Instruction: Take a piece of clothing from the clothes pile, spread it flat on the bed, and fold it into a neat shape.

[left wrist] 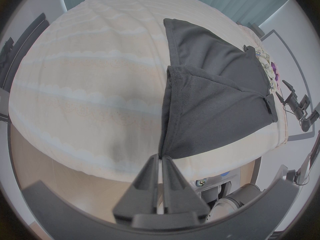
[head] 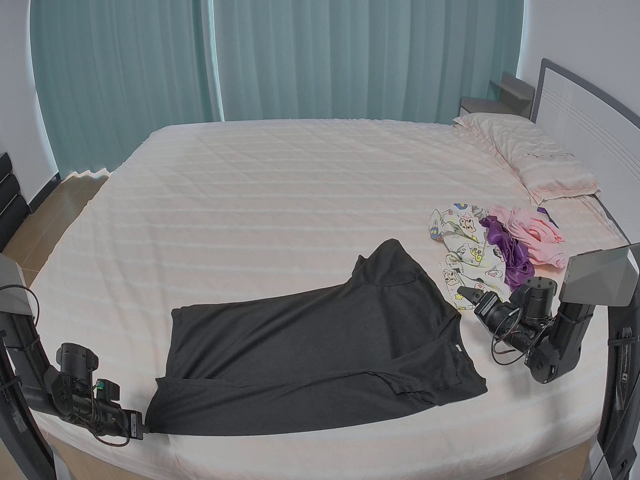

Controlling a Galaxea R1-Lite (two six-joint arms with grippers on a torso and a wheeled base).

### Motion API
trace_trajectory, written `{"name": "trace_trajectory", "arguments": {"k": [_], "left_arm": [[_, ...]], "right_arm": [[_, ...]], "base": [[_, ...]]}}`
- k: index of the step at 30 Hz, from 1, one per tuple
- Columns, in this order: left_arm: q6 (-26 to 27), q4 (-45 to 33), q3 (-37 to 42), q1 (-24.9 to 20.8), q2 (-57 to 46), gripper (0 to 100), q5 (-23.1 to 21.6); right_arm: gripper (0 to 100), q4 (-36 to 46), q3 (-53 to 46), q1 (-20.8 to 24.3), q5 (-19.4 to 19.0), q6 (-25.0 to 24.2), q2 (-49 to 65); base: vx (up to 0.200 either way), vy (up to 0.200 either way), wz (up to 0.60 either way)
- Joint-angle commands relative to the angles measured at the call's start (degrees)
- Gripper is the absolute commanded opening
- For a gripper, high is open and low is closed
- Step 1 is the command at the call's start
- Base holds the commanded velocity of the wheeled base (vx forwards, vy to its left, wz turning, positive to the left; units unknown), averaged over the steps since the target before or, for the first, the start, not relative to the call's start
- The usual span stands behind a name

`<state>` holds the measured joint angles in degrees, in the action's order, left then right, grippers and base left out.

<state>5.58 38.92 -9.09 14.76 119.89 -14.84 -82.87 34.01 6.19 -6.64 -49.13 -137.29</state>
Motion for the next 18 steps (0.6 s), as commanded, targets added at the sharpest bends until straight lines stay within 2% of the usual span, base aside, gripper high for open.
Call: {"name": "trace_trajectory", "arguments": {"k": [1,8,12,13,14,18], "left_arm": [[-0.05,0.01,-0.40,0.18,0.34,100,-0.02],[-0.05,0.45,-0.84,1.32,-0.45,100,-1.60],[-2.68,0.01,-3.91,4.05,-4.67,100,-11.00],[-2.95,-0.08,-4.09,4.05,-4.76,100,-11.27],[-6.37,-0.16,-5.67,3.96,-5.99,100,-13.03],[-15.87,-0.43,-9.63,3.17,-6.52,100,-14.08]], "right_arm": [[100,-0.01,0.00,0.05,-0.04,0.00,-0.08],[100,-0.01,0.09,0.05,-0.04,0.00,-0.08],[100,-0.01,0.09,0.05,-0.04,0.00,-0.17],[100,-0.01,0.09,0.05,-0.04,0.00,-0.17],[100,-0.01,0.09,0.05,-0.04,0.00,-0.43],[100,-0.01,0.18,0.14,0.05,0.09,-0.79]], "base": [[0.000,0.000,0.00],[0.000,0.000,0.00],[0.000,0.000,0.00],[0.000,0.000,0.00],[0.000,0.000,0.00],[0.000,0.000,0.00]]}}
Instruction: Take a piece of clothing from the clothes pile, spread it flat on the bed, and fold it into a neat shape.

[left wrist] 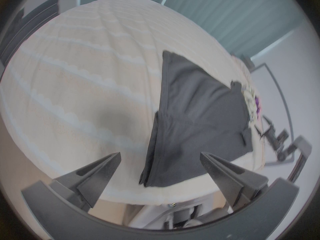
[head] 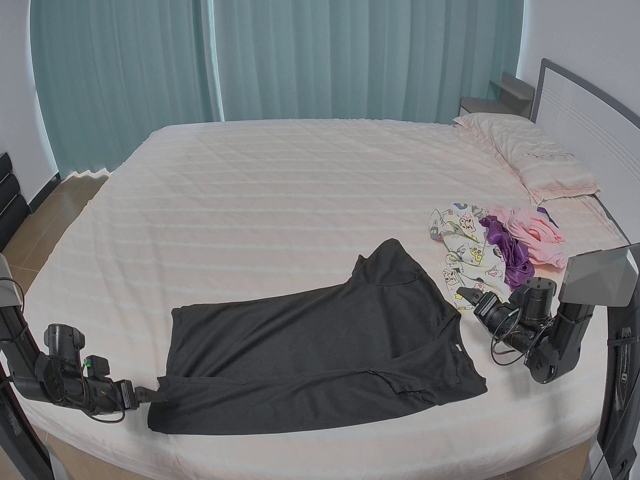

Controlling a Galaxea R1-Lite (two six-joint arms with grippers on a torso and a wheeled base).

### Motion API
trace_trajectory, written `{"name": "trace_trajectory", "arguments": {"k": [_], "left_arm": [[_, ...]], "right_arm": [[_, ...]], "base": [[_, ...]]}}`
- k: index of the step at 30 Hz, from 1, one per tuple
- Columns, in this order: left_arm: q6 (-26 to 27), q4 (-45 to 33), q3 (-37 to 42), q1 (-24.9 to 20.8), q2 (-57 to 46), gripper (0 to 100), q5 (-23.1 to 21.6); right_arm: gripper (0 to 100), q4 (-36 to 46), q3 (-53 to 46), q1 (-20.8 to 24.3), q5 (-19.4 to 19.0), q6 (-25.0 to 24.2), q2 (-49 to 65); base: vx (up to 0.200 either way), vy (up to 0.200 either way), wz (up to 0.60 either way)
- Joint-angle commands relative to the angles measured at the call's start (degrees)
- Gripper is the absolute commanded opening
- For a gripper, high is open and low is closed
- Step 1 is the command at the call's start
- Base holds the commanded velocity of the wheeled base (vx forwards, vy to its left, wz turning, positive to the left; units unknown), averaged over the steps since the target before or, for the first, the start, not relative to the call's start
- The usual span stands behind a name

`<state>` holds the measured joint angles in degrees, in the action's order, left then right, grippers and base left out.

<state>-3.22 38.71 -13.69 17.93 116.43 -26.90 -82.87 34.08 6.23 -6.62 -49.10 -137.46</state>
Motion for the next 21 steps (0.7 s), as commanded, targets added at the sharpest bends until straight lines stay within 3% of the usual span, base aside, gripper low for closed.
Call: {"name": "trace_trajectory", "arguments": {"k": [1,5,11,15,21], "left_arm": [[-8.91,-0.21,-5.82,-0.18,-3.05,100,-2.01],[-16.12,-0.56,-8.99,-0.35,-2.88,100,-2.01],[-16.91,-0.38,-8.99,-0.44,-2.53,100,-2.10],[-19.19,-0.12,-9.69,-0.71,-2.35,100,-2.36],[-31.23,0.14,-15.14,-5.54,-2.09,100,-0.87]], "right_arm": [[100,-0.01,0.10,0.10,0.03,0.06,-0.62],[100,-0.01,0.10,0.10,0.03,0.15,-0.70],[100,-0.01,-0.07,0.54,0.03,0.24,-0.70],[100,-0.01,-0.07,0.54,0.03,0.24,-0.70],[100,-0.01,-0.33,1.15,0.03,0.24,-0.70]], "base": [[0.000,0.000,0.00],[0.000,0.000,0.00],[0.200,0.000,0.00],[0.000,0.000,0.00],[0.000,0.000,0.00]]}}
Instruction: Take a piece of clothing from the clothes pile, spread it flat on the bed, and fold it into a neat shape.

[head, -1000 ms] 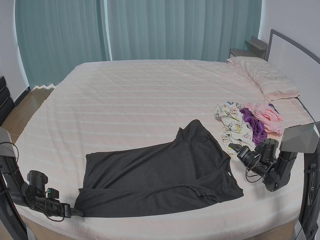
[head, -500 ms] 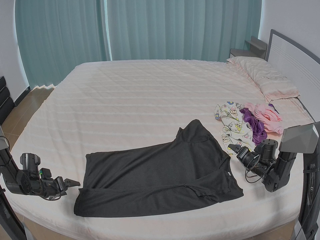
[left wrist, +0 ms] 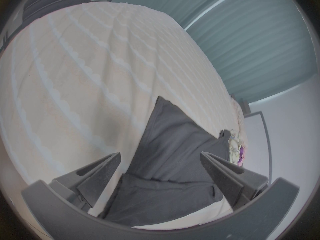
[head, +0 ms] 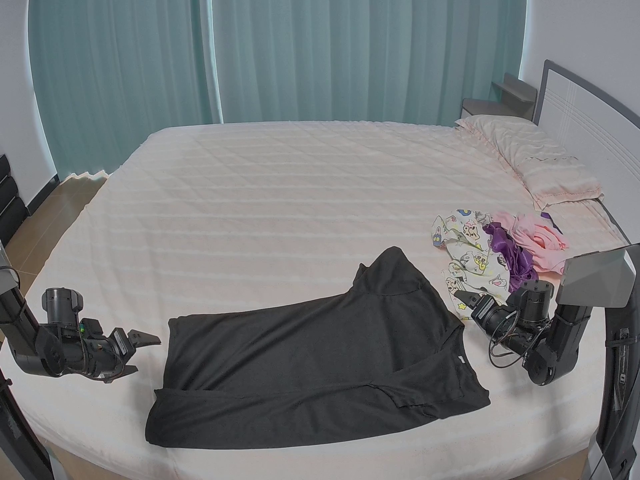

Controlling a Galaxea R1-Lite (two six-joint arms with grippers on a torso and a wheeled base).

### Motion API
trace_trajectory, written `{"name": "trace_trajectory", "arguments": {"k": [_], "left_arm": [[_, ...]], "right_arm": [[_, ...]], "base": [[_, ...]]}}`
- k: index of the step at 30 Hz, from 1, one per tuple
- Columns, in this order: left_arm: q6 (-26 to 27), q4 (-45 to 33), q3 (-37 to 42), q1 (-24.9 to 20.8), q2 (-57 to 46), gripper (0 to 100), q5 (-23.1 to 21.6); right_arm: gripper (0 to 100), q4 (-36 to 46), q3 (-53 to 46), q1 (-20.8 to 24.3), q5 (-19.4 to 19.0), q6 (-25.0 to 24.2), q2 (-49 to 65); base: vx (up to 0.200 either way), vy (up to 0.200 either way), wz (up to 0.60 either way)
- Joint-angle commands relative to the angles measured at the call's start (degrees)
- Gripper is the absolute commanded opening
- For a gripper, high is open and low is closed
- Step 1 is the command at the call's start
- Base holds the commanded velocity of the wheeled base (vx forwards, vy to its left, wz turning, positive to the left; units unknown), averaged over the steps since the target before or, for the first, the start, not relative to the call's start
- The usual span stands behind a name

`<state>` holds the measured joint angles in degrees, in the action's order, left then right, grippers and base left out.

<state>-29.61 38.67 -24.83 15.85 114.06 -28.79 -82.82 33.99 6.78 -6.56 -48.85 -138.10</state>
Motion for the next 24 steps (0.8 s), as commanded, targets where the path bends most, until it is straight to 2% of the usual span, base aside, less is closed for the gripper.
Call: {"name": "trace_trajectory", "arguments": {"k": [1,6,7,14,24], "left_arm": [[-6.60,0.18,-5.93,-4.77,0.99,100,2.60],[-6.78,0.53,-10.76,-8.29,6.09,100,7.35],[-6.95,2.11,-13.49,-9.87,9.61,100,10.43],[-6.51,10.99,-18.41,-11.54,18.40,100,15.61],[-5.28,12.22,-21.93,-11.72,21.74,100,16.31]], "right_arm": [[100,-0.06,-0.33,0.78,-0.03,-0.02,-0.07],[100,-0.06,-0.50,1.22,-0.03,-0.02,0.02],[100,-0.06,-0.50,1.22,-0.03,0.07,-0.07],[100,-0.06,-0.50,1.22,0.05,-0.02,-0.07],[100,-0.06,-0.50,1.22,0.05,0.07,-0.16]], "base": [[0.000,0.000,0.00],[0.000,0.000,0.00],[0.000,0.000,0.00],[0.000,0.000,0.00],[0.000,0.000,0.00]]}}
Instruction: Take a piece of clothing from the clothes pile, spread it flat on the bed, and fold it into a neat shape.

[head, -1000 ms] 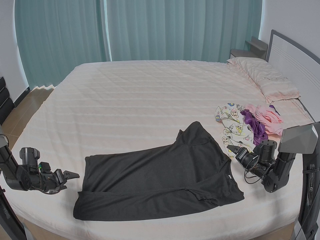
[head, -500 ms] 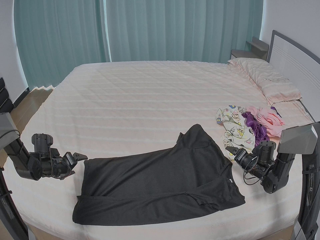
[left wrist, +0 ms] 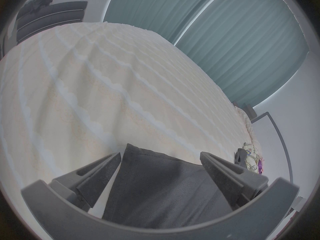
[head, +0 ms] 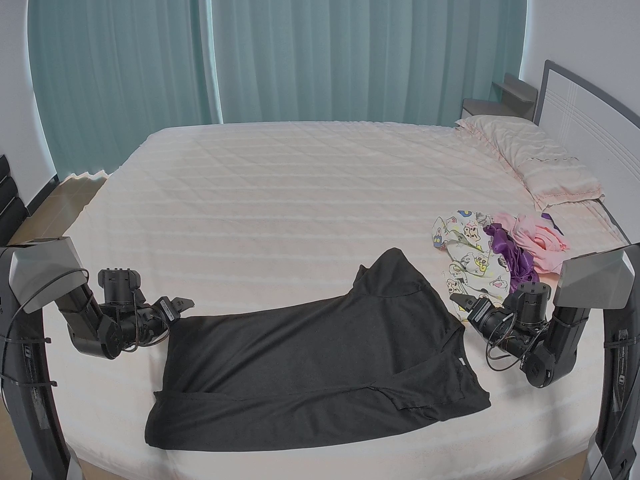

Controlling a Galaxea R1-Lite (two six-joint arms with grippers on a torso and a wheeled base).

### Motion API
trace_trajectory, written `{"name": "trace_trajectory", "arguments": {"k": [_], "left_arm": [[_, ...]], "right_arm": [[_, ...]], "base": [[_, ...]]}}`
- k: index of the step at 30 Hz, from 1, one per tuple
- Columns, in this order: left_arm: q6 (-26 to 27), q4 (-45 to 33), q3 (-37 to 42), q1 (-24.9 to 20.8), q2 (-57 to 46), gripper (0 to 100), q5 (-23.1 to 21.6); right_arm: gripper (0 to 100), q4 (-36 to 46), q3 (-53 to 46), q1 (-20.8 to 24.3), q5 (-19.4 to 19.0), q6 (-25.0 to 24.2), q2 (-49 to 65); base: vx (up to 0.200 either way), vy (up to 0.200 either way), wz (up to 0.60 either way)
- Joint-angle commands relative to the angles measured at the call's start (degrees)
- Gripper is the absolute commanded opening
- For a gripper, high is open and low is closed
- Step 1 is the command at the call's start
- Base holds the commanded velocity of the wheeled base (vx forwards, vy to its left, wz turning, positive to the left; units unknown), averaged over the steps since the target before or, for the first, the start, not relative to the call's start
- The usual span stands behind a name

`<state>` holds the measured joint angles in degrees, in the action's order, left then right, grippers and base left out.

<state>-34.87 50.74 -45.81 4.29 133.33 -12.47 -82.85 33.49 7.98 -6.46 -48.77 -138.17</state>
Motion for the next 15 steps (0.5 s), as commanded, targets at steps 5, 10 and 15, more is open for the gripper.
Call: {"name": "trace_trajectory", "arguments": {"k": [5,10,15], "left_arm": [[0.68,0.59,-2.18,-0.16,4.13,100,0.08],[2.35,3.05,-2.26,0.02,5.71,0,-0.01],[2.26,4.55,-2.35,0.02,6.15,0,-0.54]], "right_arm": [[100,-0.03,0.00,0.10,-0.13,0.00,-0.08],[100,-0.03,0.00,0.28,-0.13,0.00,-0.17],[100,0.05,0.44,0.36,-0.04,0.26,-0.35]], "base": [[0.000,0.000,0.00],[0.000,0.000,0.00],[0.000,0.000,0.00]]}}
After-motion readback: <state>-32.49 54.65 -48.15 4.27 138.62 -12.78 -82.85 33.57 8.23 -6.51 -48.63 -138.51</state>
